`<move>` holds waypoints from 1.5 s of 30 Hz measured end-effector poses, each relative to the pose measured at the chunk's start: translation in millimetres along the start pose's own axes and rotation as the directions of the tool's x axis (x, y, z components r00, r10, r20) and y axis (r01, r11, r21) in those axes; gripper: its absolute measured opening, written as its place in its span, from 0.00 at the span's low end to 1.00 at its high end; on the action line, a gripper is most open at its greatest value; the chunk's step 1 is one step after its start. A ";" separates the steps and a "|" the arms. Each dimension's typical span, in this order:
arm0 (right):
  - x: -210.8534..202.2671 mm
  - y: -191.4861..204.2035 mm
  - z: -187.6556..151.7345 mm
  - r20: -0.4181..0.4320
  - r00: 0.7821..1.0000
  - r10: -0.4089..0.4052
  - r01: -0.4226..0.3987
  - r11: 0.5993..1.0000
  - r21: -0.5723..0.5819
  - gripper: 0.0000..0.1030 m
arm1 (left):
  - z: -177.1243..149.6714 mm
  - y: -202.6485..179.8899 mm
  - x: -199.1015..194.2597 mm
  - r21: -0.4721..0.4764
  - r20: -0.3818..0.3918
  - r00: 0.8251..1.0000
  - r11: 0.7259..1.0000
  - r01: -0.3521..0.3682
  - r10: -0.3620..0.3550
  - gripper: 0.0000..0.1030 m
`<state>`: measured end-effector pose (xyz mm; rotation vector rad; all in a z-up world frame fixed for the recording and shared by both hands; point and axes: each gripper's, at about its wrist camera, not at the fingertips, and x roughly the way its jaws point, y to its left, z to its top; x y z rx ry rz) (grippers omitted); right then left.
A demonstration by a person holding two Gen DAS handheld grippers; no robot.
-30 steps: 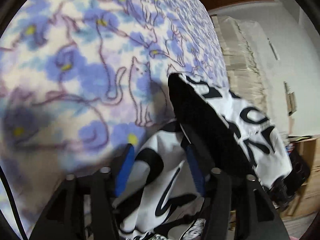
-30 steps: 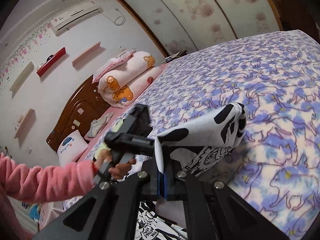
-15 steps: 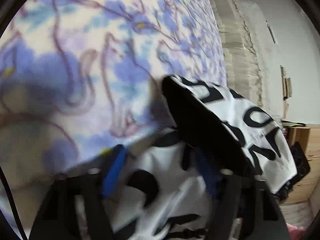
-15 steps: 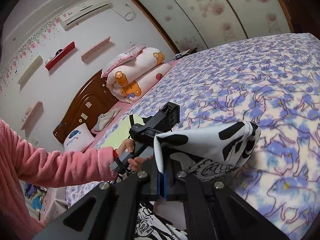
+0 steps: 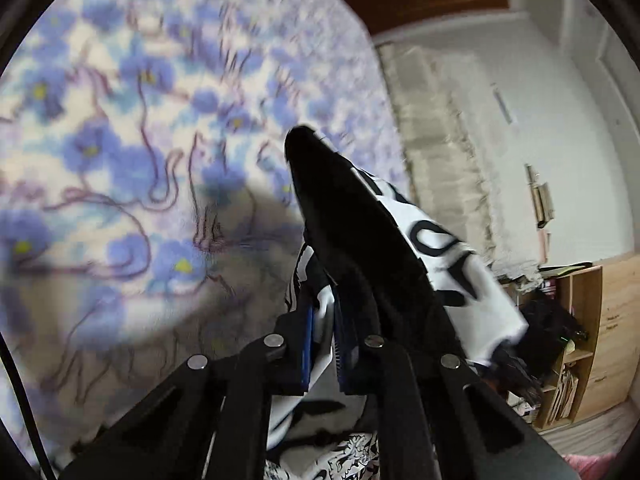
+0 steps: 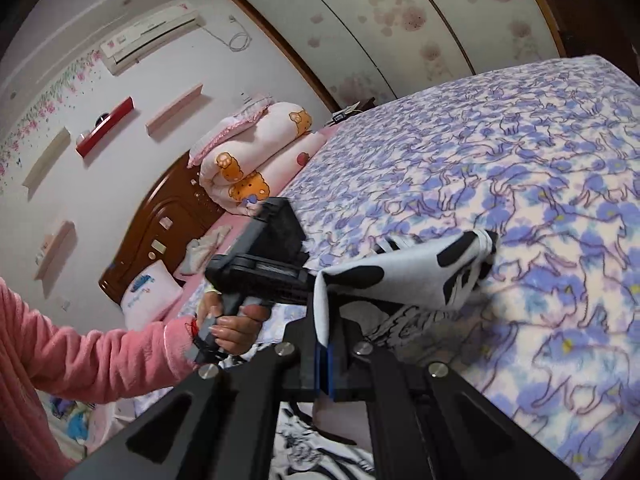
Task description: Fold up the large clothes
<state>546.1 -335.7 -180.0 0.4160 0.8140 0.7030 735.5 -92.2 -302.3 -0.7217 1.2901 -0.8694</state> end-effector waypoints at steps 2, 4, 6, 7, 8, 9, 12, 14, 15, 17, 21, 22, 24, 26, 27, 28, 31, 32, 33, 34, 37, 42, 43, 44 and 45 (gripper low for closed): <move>-3.6 7.1 -5.6 0.009 1.000 -0.004 0.004 1.000 0.010 0.01 | -13.9 -8.4 -25.3 0.022 0.038 0.999 1.000 0.007 -0.008 0.07; -7.8 15.8 -12.7 0.020 1.000 -0.016 0.015 1.000 0.011 0.01 | -32.7 -16.9 -45.6 0.034 0.060 0.998 0.999 0.024 -0.026 0.07; -13.8 23.2 -23.2 0.033 0.999 -0.018 0.017 1.000 0.023 0.01 | -53.1 -26.1 -61.5 0.055 0.075 0.997 0.998 0.023 -0.027 0.07; -17.5 27.1 -30.2 0.040 0.999 -0.019 0.018 0.999 0.032 0.01 | -65.9 -30.5 -69.4 0.071 0.075 0.997 0.997 0.021 -0.027 0.07; -21.2 30.7 -38.1 0.042 0.999 -0.017 0.015 0.999 0.040 0.01 | -77.6 -34.2 -76.6 0.080 0.079 0.997 0.997 0.020 -0.026 0.07; -24.2 33.5 -46.0 0.042 0.999 -0.019 0.017 0.999 0.047 0.01 | -90.7 -37.6 -82.2 0.083 0.082 0.996 0.996 0.023 -0.030 0.07; -32.3 38.0 -77.6 0.032 0.998 -0.046 0.043 0.996 0.084 0.05 | -137.9 -39.1 -91.0 0.081 0.068 0.998 0.997 0.003 -0.009 0.07; -36.1 38.9 -104.5 0.009 0.997 -0.081 0.080 0.990 0.115 0.05 | -165.3 -39.4 -92.3 0.101 0.054 0.998 0.994 -0.036 0.030 0.07; -37.8 38.2 -113.5 0.001 0.995 -0.096 0.095 0.988 0.121 0.05 | -180.3 -39.1 -91.1 0.103 0.038 0.998 0.993 -0.050 0.046 0.07; -38.0 36.1 -139.5 -0.037 0.992 -0.121 0.125 0.981 0.148 0.06 | -207.7 -36.1 -88.7 0.101 0.010 0.996 0.991 -0.091 0.090 0.07; -36.3 26.8 -186.4 -0.134 0.972 -0.194 0.221 0.948 0.227 0.15 | -255.9 -28.8 -85.0 0.104 -0.028 0.980 0.976 -0.192 0.196 0.12; -36.8 25.0 -197.4 -0.156 0.962 -0.223 0.257 0.935 0.244 0.16 | -264.5 -26.5 -84.3 0.099 -0.032 0.975 0.972 -0.214 0.218 0.16; -39.9 23.8 -213.5 -0.178 0.948 -0.265 0.306 0.913 0.270 0.24 | -276.9 -22.7 -85.0 0.084 -0.032 0.967 0.965 -0.250 0.253 0.21; -47.8 23.1 -224.9 -0.171 0.942 -0.289 0.330 0.894 0.305 0.29 | -285.7 -20.6 -90.2 0.061 -0.017 0.963 0.961 -0.269 0.270 0.32; -52.2 23.9 -228.2 -0.162 0.941 -0.297 0.335 0.884 0.326 0.34 | -289.3 -20.0 -93.5 0.050 -0.014 0.962 0.961 -0.271 0.272 0.35; -57.8 24.0 -230.8 -0.148 0.942 -0.301 0.334 0.875 0.351 0.36 | -292.5 -19.7 -96.9 0.042 -0.014 0.962 0.961 -0.273 0.274 0.43; -73.6 23.7 -234.4 -0.108 0.947 -0.301 0.318 0.851 0.418 0.42 | -300.3 -19.7 -107.0 0.036 -0.011 0.953 0.952 -0.303 0.303 0.49; -78.8 23.1 -235.2 -0.101 0.948 -0.301 0.313 0.839 0.445 0.42 | -302.4 -18.7 -111.1 0.034 -0.008 0.950 0.949 -0.313 0.313 0.50; -84.4 21.4 -235.5 -0.091 0.950 -0.298 0.305 0.826 0.474 0.42 | -302.6 -18.5 -117.0 0.021 -0.008 0.944 0.944 -0.330 0.330 0.51; -90.4 20.2 -234.9 -0.086 0.951 -0.298 0.298 0.803 0.515 0.42 | -301.9 -16.0 -120.5 0.008 -0.011 0.941 0.941 -0.337 0.338 0.54; -100.4 16.4 -230.6 -0.098 0.953 -0.287 0.286 0.742 0.607 0.42 | -294.6 -11.7 -140.0 -0.069 -0.017 0.938 0.936 -0.346 0.345 0.56; -104.3 10.0 -216.5 -0.114 0.975 -0.189 0.208 0.616 0.759 0.42 | -268.3 -15.7 -161.9 -0.204 -0.030 0.946 0.924 -0.323 0.323 0.64; -104.1 10.5 -213.0 -0.111 0.980 -0.167 0.190 0.595 0.781 0.42 | -263.6 -18.2 -160.7 -0.222 -0.034 0.947 0.922 -0.318 0.319 0.64; -100.7 9.8 -206.1 -0.126 0.982 -0.141 0.184 0.566 0.804 0.42 | -258.6 -20.7 -159.9 -0.238 -0.043 0.950 0.921 -0.309 0.308 0.66; -97.6 10.1 -201.1 -0.138 0.983 -0.125 0.184 0.548 0.816 0.42 | -253.4 -22.9 -159.9 -0.264 -0.054 0.953 0.916 -0.301 0.297 0.66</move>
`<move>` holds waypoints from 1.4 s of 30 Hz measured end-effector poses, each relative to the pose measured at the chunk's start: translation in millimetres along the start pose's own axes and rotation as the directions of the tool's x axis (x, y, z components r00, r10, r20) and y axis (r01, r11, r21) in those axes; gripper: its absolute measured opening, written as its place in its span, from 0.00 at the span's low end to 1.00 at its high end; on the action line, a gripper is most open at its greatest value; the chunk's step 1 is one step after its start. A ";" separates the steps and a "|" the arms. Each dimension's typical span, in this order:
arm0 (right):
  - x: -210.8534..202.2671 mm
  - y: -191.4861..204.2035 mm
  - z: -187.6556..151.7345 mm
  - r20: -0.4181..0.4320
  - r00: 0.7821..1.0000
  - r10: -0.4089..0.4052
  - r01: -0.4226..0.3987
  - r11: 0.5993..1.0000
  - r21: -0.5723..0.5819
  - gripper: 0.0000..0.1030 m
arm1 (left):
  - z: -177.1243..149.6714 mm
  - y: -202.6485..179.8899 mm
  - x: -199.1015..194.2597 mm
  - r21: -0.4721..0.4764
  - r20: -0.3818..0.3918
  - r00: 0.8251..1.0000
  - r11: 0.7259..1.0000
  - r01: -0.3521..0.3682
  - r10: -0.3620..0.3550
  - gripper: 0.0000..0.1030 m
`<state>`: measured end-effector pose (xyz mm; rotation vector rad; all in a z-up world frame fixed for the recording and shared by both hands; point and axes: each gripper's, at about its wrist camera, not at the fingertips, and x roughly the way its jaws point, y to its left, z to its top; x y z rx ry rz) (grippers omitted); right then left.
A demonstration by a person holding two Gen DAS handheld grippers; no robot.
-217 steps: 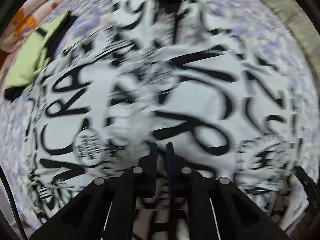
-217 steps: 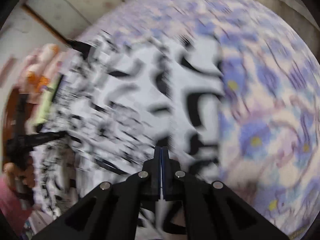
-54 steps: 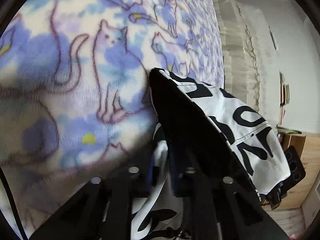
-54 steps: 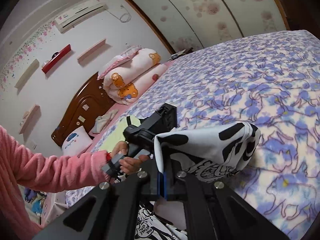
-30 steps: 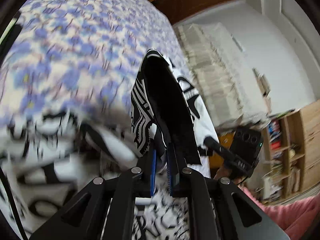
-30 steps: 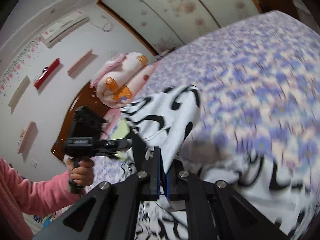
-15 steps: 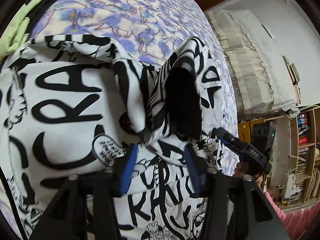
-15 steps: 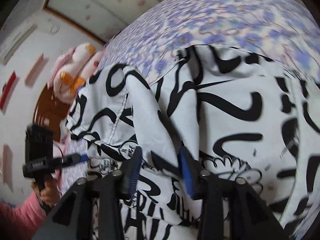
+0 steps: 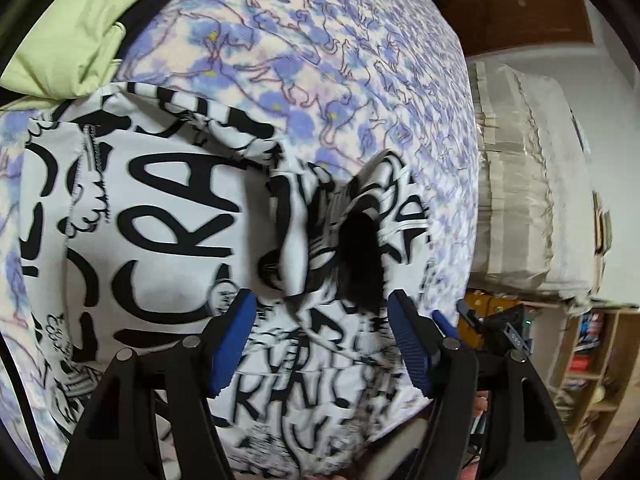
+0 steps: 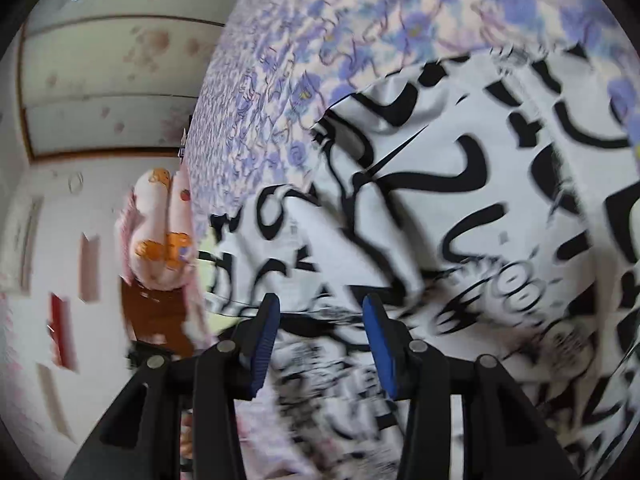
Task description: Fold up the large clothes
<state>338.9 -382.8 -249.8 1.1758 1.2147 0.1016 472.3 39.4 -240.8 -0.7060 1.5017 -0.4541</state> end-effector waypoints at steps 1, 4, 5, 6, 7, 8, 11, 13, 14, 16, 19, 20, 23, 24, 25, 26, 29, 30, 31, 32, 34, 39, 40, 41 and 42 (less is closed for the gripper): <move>3.9 6.7 4.1 -0.026 1.000 -0.005 0.005 1.000 0.025 0.42 | 4.1 -3.0 0.0 -0.033 -0.003 1.000 0.999 0.008 -0.008 0.67; 16.6 29.6 17.1 -0.087 0.996 -0.013 0.020 0.997 0.077 0.42 | 19.4 -14.0 9.7 -0.135 -0.018 0.998 0.990 0.050 -0.053 0.69; 21.7 39.3 21.5 -0.109 0.994 -0.021 0.030 0.996 0.081 0.43 | 23.2 -15.5 10.7 -0.156 -0.019 0.998 0.986 0.050 -0.054 0.70; 26.0 48.0 25.9 -0.122 0.992 -0.036 0.045 0.996 0.079 0.45 | 27.7 -17.4 10.2 -0.186 -0.003 0.999 0.982 0.038 -0.039 0.70; 30.8 56.9 30.7 -0.127 0.991 -0.051 0.061 0.995 0.076 0.48 | 30.6 -19.0 10.9 -0.206 0.008 1.000 0.978 0.026 -0.025 0.72; 35.8 64.9 36.1 -0.126 0.989 -0.072 0.082 0.994 0.077 0.54 | 34.2 -20.3 12.5 -0.227 0.015 1.000 0.974 0.012 -0.009 0.75; 52.2 78.4 52.2 -0.123 0.985 -0.123 0.137 0.984 0.118 0.63 | 48.0 -22.5 27.4 -0.289 -0.016 1.000 0.957 -0.020 0.016 0.75; 65.6 81.2 62.0 -0.136 0.978 -0.156 0.176 0.973 0.151 0.65 | 56.5 -24.7 42.6 -0.318 -0.062 0.998 0.947 -0.045 0.027 0.75; 73.5 82.2 66.6 -0.146 0.974 -0.173 0.197 0.966 0.167 0.65 | 59.6 -26.2 48.9 -0.322 -0.080 0.996 0.945 -0.058 0.034 0.75; 87.6 80.7 73.4 -0.161 0.966 -0.201 0.232 0.952 0.202 0.66 | 65.2 -32.1 61.2 -0.309 -0.104 0.993 0.947 -0.089 0.060 0.75; 108.3 73.7 81.2 -0.188 0.954 -0.235 0.280 0.921 0.269 0.66 | 70.1 -37.0 76.8 -0.308 -0.118 0.988 0.943 -0.129 0.097 0.72; 113.9 70.5 82.6 -0.201 0.948 -0.246 0.297 0.910 0.289 0.66 | 70.6 -37.8 80.3 -0.306 -0.120 0.987 0.942 -0.139 0.106 0.56; 130.3 66.7 84.1 -0.237 0.939 -0.248 0.316 0.894 0.318 0.66 | 73.2 -40.2 92.9 -0.280 -0.133 0.985 0.949 -0.143 0.109 0.06; 134.8 65.8 83.7 -0.254 0.936 -0.245 0.320 0.891 0.323 0.66 | 72.4 -42.1 95.1 -0.274 -0.124 0.988 0.954 -0.120 0.088 0.06; 139.0 64.7 83.0 -0.270 0.934 -0.235 0.319 0.888 0.330 0.66 | 72.0 -43.4 95.7 -0.262 -0.118 0.990 0.959 -0.112 0.083 0.05; 141.8 64.6 81.8 -0.282 0.933 -0.223 0.314 0.887 0.338 0.66 | 71.2 -48.1 96.1 -0.235 -0.112 0.989 0.965 -0.118 0.093 0.05; 144.4 66.0 79.2 -0.291 0.933 -0.211 0.307 0.890 0.339 0.66 | 65.1 -65.6 91.1 -0.120 -0.089 0.987 0.983 -0.142 0.132 0.04; 144.6 66.6 79.2 -0.288 0.934 -0.210 0.304 0.890 0.339 0.66 | 61.7 -71.6 90.0 -0.087 -0.091 0.987 0.986 -0.140 0.132 0.04; 144.4 67.7 79.2 -0.286 0.935 -0.208 0.302 0.890 0.341 0.66 | 57.7 -76.6 89.1 -0.061 -0.099 0.987 0.989 -0.137 0.130 0.04; 143.8 68.7 79.2 -0.286 0.936 -0.207 0.301 0.891 0.341 0.66 | 51.7 -82.4 88.2 -0.032 -0.106 0.985 0.990 -0.139 0.135 0.04; 140.4 72.1 78.5 -0.286 0.937 -0.201 0.293 0.897 0.332 0.66 | 38.4 -91.5 86.3 0.029 -0.115 0.982 0.989 -0.147 0.149 0.04; 120.3 76.7 64.5 -0.271 0.918 -0.291 0.359 0.899 0.250 0.69 | -16.6 -106.9 93.1 0.162 -0.213 0.966 0.981 -0.111 0.144 0.04; 117.2 75.2 60.2 -0.274 0.911 -0.308 0.375 0.895 0.241 0.69 | -28.9 -108.8 95.9 0.188 -0.233 0.959 0.975 -0.116 0.159 0.04; 113.5 72.6 53.9 -0.279 0.904 -0.325 0.391 0.892 0.227 0.69 | -43.5 -110.6 99.5 0.219 -0.257 0.950 0.968 -0.122 0.178 0.04; 110.3 70.3 48.5 -0.278 0.899 -0.338 0.401 0.891 0.213 0.69 | -52.3 -111.6 101.8 0.238 -0.271 0.944 0.963 -0.125 0.189 0.04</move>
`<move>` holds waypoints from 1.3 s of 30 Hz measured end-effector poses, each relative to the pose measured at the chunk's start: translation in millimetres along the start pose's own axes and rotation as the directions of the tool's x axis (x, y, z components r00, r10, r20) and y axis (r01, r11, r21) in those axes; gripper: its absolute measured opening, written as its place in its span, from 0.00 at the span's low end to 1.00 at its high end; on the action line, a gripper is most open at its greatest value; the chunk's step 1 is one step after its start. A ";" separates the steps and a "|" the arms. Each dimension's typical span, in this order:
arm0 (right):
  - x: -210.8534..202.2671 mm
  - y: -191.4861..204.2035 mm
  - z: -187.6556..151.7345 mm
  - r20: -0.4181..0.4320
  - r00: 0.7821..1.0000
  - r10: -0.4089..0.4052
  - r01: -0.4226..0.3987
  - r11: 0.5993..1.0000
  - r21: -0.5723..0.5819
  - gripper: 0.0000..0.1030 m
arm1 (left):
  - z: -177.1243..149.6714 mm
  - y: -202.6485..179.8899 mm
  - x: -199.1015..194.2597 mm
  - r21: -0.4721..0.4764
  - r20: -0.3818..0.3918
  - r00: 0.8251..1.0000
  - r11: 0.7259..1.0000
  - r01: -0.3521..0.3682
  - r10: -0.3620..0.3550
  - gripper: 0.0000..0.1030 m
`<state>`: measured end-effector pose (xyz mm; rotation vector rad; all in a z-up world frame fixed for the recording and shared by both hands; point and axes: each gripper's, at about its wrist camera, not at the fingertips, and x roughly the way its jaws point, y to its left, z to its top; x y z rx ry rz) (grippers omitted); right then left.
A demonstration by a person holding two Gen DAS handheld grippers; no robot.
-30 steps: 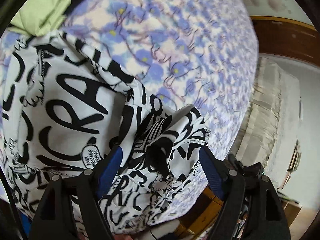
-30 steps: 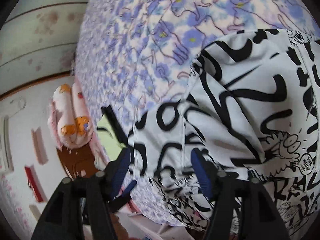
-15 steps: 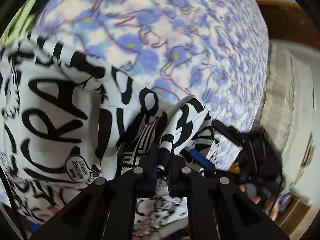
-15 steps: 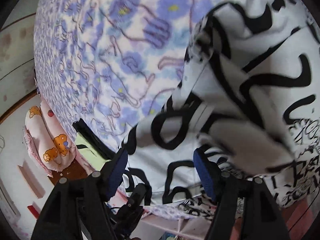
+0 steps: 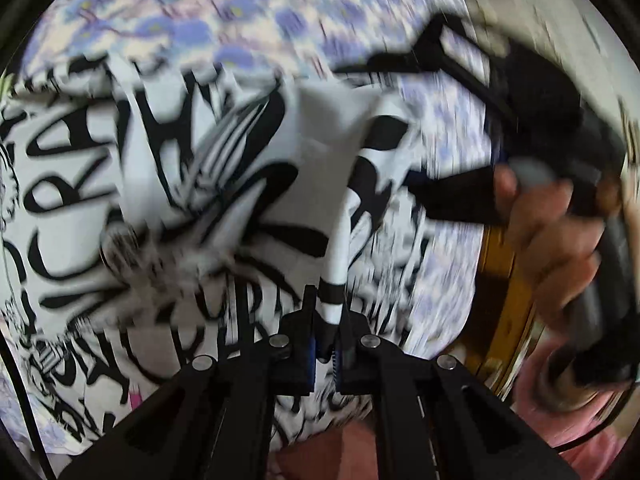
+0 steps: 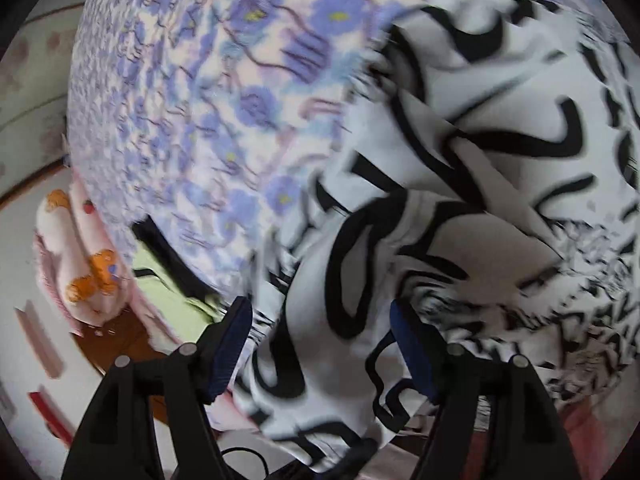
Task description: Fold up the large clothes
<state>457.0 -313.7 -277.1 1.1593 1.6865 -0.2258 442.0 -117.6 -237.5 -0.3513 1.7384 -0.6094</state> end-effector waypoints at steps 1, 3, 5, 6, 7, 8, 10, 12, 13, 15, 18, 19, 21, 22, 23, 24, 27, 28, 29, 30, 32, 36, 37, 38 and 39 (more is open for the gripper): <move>-0.8 -5.0 -5.6 0.011 1.000 -0.020 0.020 1.000 -0.016 0.69 | -9.9 -2.9 5.5 0.017 -0.021 1.000 1.000 -0.009 0.009 0.04; -2.7 -15.4 -17.4 0.042 0.997 -0.066 0.068 0.997 -0.044 0.57 | -26.8 -4.1 13.1 0.032 -0.045 0.999 0.999 -0.021 0.022 0.04; -2.5 -28.9 -30.9 0.049 0.996 -0.076 0.079 0.995 -0.058 0.39 | -42.7 2.4 18.8 0.017 -0.071 0.997 1.000 -0.023 0.025 0.05; -2.8 -35.6 -37.1 0.046 0.997 -0.062 0.065 0.996 -0.062 0.29 | -49.4 8.3 21.0 -0.011 -0.083 0.996 1.000 -0.010 0.009 0.06; -3.2 -42.5 -43.8 0.044 0.998 -0.045 0.048 0.997 -0.067 0.24 | -57.2 15.7 23.0 -0.044 -0.099 0.995 0.999 0.007 -0.011 0.12; -4.6 -51.0 -51.5 0.048 0.999 -0.026 0.030 0.997 -0.071 0.17 | -63.9 22.8 23.7 -0.071 -0.109 0.994 0.997 0.017 -0.025 0.25; -6.8 -63.6 -64.5 0.059 0.998 -0.006 0.011 0.995 -0.095 0.15 | -77.3 36.0 21.7 -0.110 -0.102 0.994 0.994 0.018 -0.029 0.41; -7.5 -74.6 -78.1 0.076 0.997 0.001 0.010 0.990 -0.139 0.12 | -89.1 48.2 14.9 -0.151 -0.092 0.996 0.988 -0.007 -0.007 0.65; -7.1 -78.3 -83.4 0.081 0.997 -0.007 0.020 0.987 -0.157 0.12 | -94.5 54.8 9.4 -0.178 -0.075 0.997 0.984 0.001 -0.015 0.69; -6.5 -88.6 -96.3 0.108 0.994 -0.010 0.031 0.980 -0.194 0.11 | -101.1 64.3 -1.5 -0.209 -0.046 0.997 0.977 0.047 -0.058 0.72; -5.3 -101.7 -110.1 0.124 0.992 0.039 -0.010 0.974 -0.226 0.10 | -98.3 73.5 -20.5 -0.234 0.032 0.996 0.969 0.084 -0.079 0.74; -4.6 -104.9 -114.4 0.121 0.991 0.060 -0.030 0.971 -0.237 0.10 | -93.1 75.2 -25.5 -0.238 0.062 0.994 0.966 0.102 -0.090 0.75; -3.6 -108.9 -122.1 0.130 0.987 0.096 -0.060 0.965 -0.257 0.10 | -85.1 78.3 -25.4 -0.262 0.106 0.984 0.951 0.166 -0.142 0.77; -3.9 -111.2 -125.4 0.136 0.984 0.110 -0.071 0.961 -0.268 0.10 | -79.3 79.0 -22.9 -0.274 0.115 0.978 0.941 0.201 -0.175 0.77; -3.4 -112.7 -127.8 0.144 0.982 0.122 -0.078 0.958 -0.277 0.10 | -73.0 77.5 -18.9 -0.285 0.114 0.976 0.936 0.209 -0.183 0.77; -3.6 -113.5 -130.1 0.152 0.979 0.135 -0.087 0.954 -0.287 0.10 | -66.5 75.1 -13.7 -0.297 0.112 0.980 0.936 0.190 -0.163 0.77; -3.8 -117.2 -133.0 0.158 0.976 0.150 -0.099 0.950 -0.295 0.10 | -52.5 70.5 3.6 -0.337 0.102 0.984 0.926 0.170 -0.144 0.76; -3.8 -116.7 -133.8 0.160 0.975 0.153 -0.100 0.949 -0.298 0.10 | -48.2 71.3 11.9 -0.364 0.094 0.983 0.914 0.180 -0.157 0.76; -5.1 -116.9 -134.6 0.159 0.974 0.159 -0.105 0.946 -0.306 0.10 | -46.8 74.2 18.9 -0.392 0.087 0.984 0.902 0.179 -0.158 0.73; -6.2 -116.7 -135.4 0.159 0.974 0.163 -0.106 0.943 -0.315 0.10 | -42.9 75.9 23.5 -0.422 0.086 0.984 0.889 0.175 -0.153 0.67; -7.9 -114.7 -136.1 0.169 0.973 0.155 -0.090 0.937 -0.337 0.10 | -36.9 78.9 34.0 -0.467 0.079 0.984 0.867 0.175 -0.157 0.10; -8.3 -107.5 -123.3 0.187 0.973 0.132 -0.056 0.931 -0.362 0.09 | -15.3 72.9 42.1 -0.484 0.068 0.987 0.861 0.159 -0.144 0.06; -11.5 -100.5 -116.3 0.197 0.971 0.133 -0.052 0.928 -0.370 0.09 | -7.3 67.6 38.2 -0.466 0.063 0.990 0.873 0.143 -0.128 0.05; -14.6 -93.5 -111.4 0.206 0.969 0.138 -0.051 0.924 -0.378 0.09 | 3.0 61.2 33.0 -0.449 0.067 0.991 0.883 0.137 -0.120 0.05; -20.8 -83.2 -105.7 0.219 0.964 0.151 -0.054 0.917 -0.395 0.08 | 14.6 54.4 22.4 -0.425 0.084 0.990 0.895 0.138 -0.113 0.05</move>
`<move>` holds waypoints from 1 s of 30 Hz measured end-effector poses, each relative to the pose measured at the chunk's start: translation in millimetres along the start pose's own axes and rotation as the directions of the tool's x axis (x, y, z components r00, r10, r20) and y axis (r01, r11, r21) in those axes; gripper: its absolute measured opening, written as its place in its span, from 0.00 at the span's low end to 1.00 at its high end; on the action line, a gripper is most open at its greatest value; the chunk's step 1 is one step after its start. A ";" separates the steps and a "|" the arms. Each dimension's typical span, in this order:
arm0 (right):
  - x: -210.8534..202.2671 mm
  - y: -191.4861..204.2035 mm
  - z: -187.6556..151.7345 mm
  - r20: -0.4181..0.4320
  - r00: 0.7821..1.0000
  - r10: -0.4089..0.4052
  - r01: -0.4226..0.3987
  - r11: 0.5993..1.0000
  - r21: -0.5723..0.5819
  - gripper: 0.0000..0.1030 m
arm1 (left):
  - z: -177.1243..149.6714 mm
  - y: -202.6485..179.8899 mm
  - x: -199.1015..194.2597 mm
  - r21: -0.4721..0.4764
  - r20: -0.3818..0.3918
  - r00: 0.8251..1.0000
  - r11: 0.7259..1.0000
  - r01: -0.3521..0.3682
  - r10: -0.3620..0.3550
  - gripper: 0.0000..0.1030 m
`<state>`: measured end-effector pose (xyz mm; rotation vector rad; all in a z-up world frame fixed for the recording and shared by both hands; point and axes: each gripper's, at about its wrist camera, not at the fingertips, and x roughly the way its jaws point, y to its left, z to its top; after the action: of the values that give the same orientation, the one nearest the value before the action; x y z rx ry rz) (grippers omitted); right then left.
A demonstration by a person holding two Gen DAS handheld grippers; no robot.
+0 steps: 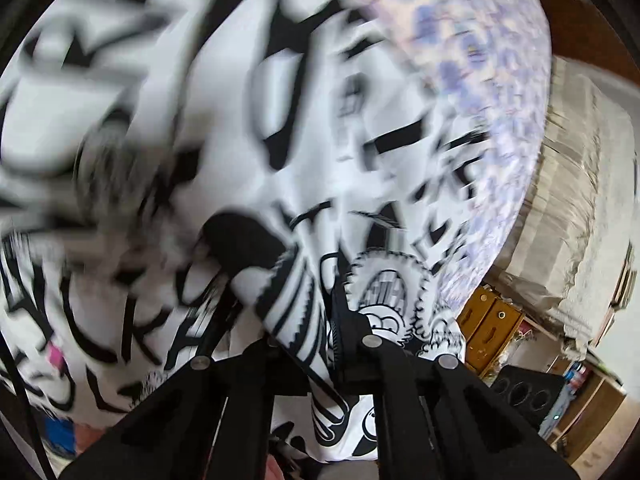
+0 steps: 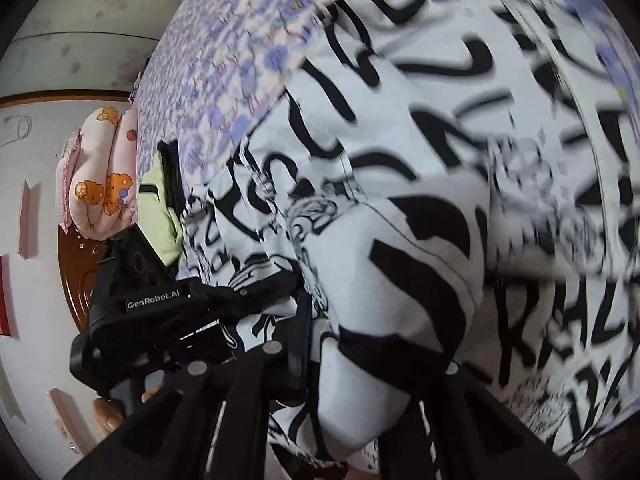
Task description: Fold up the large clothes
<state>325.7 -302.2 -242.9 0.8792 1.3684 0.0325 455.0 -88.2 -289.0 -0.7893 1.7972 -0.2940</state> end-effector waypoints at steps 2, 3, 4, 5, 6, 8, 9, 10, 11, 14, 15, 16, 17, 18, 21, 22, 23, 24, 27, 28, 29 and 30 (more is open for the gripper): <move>-12.8 24.0 23.5 0.064 0.998 0.026 -0.022 0.998 -0.059 0.08 | 15.8 -32.9 -29.1 0.084 0.077 0.997 0.996 0.019 -0.026 0.05; -20.1 37.2 33.4 0.099 0.994 0.043 -0.034 0.995 -0.093 0.08 | 20.0 -45.0 -40.8 0.120 0.108 0.993 0.992 0.025 -0.038 0.05; -28.1 51.0 43.1 0.134 0.989 0.069 -0.052 0.990 -0.131 0.08 | 24.9 -61.7 -57.3 0.172 0.154 0.987 0.985 0.028 -0.055 0.05; -35.8 64.3 51.4 0.167 0.981 0.097 -0.069 0.983 -0.169 0.08 | 28.4 -74.3 -71.4 0.217 0.189 0.979 0.976 0.028 -0.070 0.05; -41.2 74.8 56.7 0.196 0.973 0.122 -0.081 0.976 -0.203 0.08 | 31.2 -85.5 -84.8 0.262 0.223 0.971 0.965 0.021 -0.081 0.05; -49.7 93.8 59.0 0.256 0.952 0.165 -0.086 0.952 -0.295 0.08 | 35.2 -96.6 -102.1 0.331 0.276 0.955 0.943 0.007 -0.104 0.05; -50.0 99.8 55.7 0.278 0.944 0.177 -0.077 0.939 -0.336 0.08 | 36.5 -97.8 -106.6 0.365 0.290 0.951 0.931 -0.005 -0.109 0.05; -46.1 103.3 48.4 0.295 0.938 0.184 -0.064 0.925 -0.376 0.08 | 36.3 -90.9 -107.5 0.392 0.297 0.949 0.920 -0.020 -0.107 0.05; -39.7 104.5 43.7 0.295 0.937 0.189 -0.063 0.919 -0.390 0.08 | 34.2 -83.1 -105.1 0.411 0.302 0.948 0.911 -0.031 -0.104 0.05; -9.1 80.6 20.4 0.245 0.948 0.205 -0.100 0.919 -0.382 0.08 | 26.7 -37.3 -89.8 0.419 0.294 0.953 0.906 -0.063 -0.069 0.04; 1.0 69.1 12.6 0.232 0.951 0.203 -0.107 0.923 -0.369 0.08 | 25.1 -23.6 -77.1 0.406 0.282 0.958 0.911 -0.071 -0.051 0.04; 12.5 57.7 2.7 0.234 0.953 0.191 -0.098 0.929 -0.357 0.08 | 21.9 -4.3 -65.8 0.388 0.271 0.962 0.918 -0.079 -0.032 0.04; 23.8 47.0 -7.1 0.233 0.958 0.169 -0.080 0.934 -0.349 0.08 | 18.8 8.8 -56.5 0.376 0.255 0.967 0.923 -0.081 -0.019 0.04; 33.6 37.5 -14.4 0.214 0.966 0.147 -0.067 0.938 -0.340 0.10 | 13.9 22.4 -49.3 0.363 0.241 0.970 0.929 -0.080 -0.011 0.04; 52.1 8.5 -30.0 0.146 0.983 0.113 -0.070 0.960 -0.272 0.17 | 1.1 54.2 -33.8 0.319 0.225 0.974 0.946 -0.058 -0.016 0.04; 53.4 1.0 -33.9 0.139 0.985 0.099 -0.065 0.970 -0.235 0.22 | -1.3 62.7 -30.1 0.297 0.222 0.975 0.954 -0.051 -0.017 0.04; 52.1 -6.6 -36.2 0.149 0.986 0.070 -0.040 0.980 -0.192 0.38 | -2.2 69.1 -27.1 0.276 0.216 0.976 0.960 -0.045 -0.017 0.04; 47.9 -12.6 -37.4 0.168 0.985 0.046 -0.017 0.986 -0.165 0.51 | -2.9 74.9 -25.7 0.257 0.219 0.976 0.966 -0.039 -0.019 0.04; 35.5 -30.0 -33.8 0.218 0.976 0.003 0.025 0.992 -0.124 0.56 | -2.2 80.4 -26.6 0.250 0.226 0.974 0.968 -0.030 -0.029 0.05; 33.8 -35.3 -30.6 0.205 0.979 0.000 0.023 0.993 -0.112 0.56 | -1.4 79.8 -26.6 0.250 0.227 0.974 0.968 -0.037 -0.022 0.05; 31.8 -40.0 -29.1 0.192 0.981 0.004 0.017 0.994 -0.107 0.56 | 0.0 78.4 -26.3 0.258 0.233 0.972 0.965 -0.053 -0.009 0.05; 31.3 -43.1 -28.2 0.178 0.984 0.007 0.013 0.994 -0.111 0.56 | 0.4 76.4 -26.4 0.270 0.243 0.970 0.960 -0.079 0.012 0.05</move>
<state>289.8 -301.6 -291.3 0.7675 1.1888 0.0273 432.0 -14.2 -311.6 -0.5569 1.5041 -0.3945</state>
